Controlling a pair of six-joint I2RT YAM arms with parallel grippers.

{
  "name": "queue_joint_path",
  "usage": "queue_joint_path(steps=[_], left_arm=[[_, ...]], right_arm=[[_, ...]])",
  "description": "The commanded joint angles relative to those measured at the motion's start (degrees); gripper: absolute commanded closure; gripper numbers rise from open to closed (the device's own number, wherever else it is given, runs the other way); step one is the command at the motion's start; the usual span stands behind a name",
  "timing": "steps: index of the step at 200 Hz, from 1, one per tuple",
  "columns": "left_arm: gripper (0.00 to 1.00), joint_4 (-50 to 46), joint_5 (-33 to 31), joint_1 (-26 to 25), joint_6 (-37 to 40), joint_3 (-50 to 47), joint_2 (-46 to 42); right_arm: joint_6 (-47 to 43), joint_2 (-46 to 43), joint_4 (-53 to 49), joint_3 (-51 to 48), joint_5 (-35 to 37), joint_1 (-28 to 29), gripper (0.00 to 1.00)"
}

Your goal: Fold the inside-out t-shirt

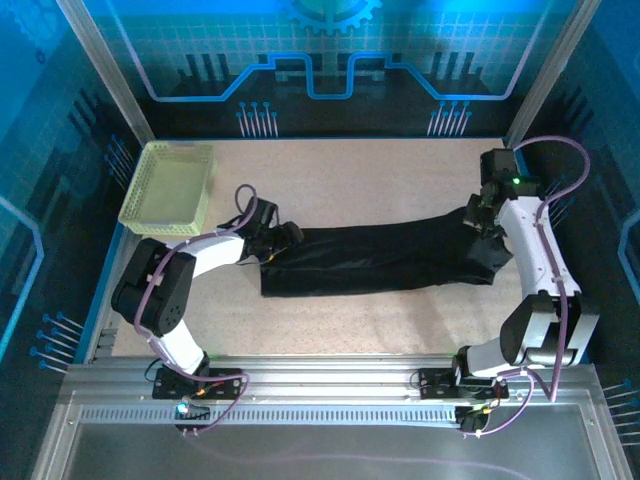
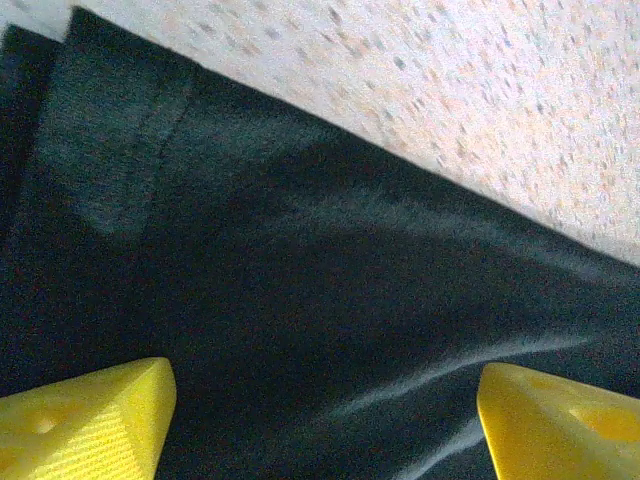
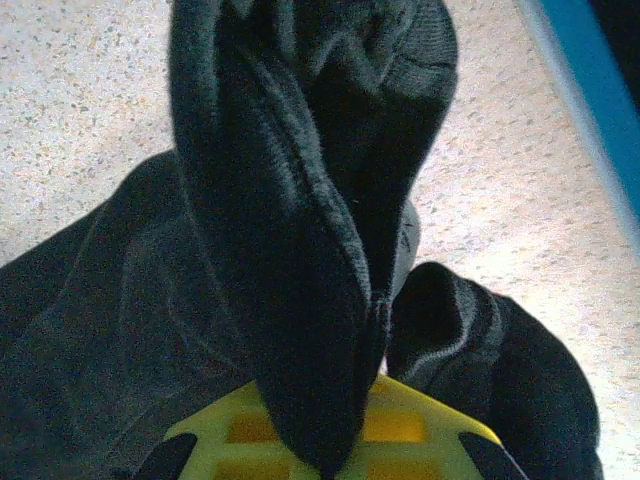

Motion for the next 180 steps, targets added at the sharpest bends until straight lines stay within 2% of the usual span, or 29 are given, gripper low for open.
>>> queue_joint_path(steps=[1, 28, 44, 89, 133, 180], left_arm=[[0.18, -5.86, -4.01, -3.36, -0.04, 3.7, -0.67], [0.17, -8.29, -5.68, -7.0, 0.2, 6.77, -1.47], [0.17, -7.92, -6.28, -7.9, -0.42, 6.49, -2.1], [0.18, -5.67, -6.88, -6.09, -2.36, 1.12, -3.78], [0.19, -2.9, -7.14, -4.26, -2.62, -4.6, -6.31], [0.27, 1.6, -4.51, -4.29, -2.84, -7.37, -4.79]], right_arm=[[-1.87, 2.04, -6.37, 6.42, 7.32, 3.64, 1.0], [-1.05, 6.93, -11.98, 12.09, 13.31, 10.42, 1.0], [0.21, 9.16, -13.76, 14.29, 13.97, 14.57, 1.0], [4.67, 13.41, -16.32, 19.97, 14.58, 26.66, 1.0], [8.15, 21.4, -18.9, 27.28, 14.17, 36.42, 1.0], [10.47, 32.19, -22.08, 38.86, 12.54, 45.38, 1.0]])
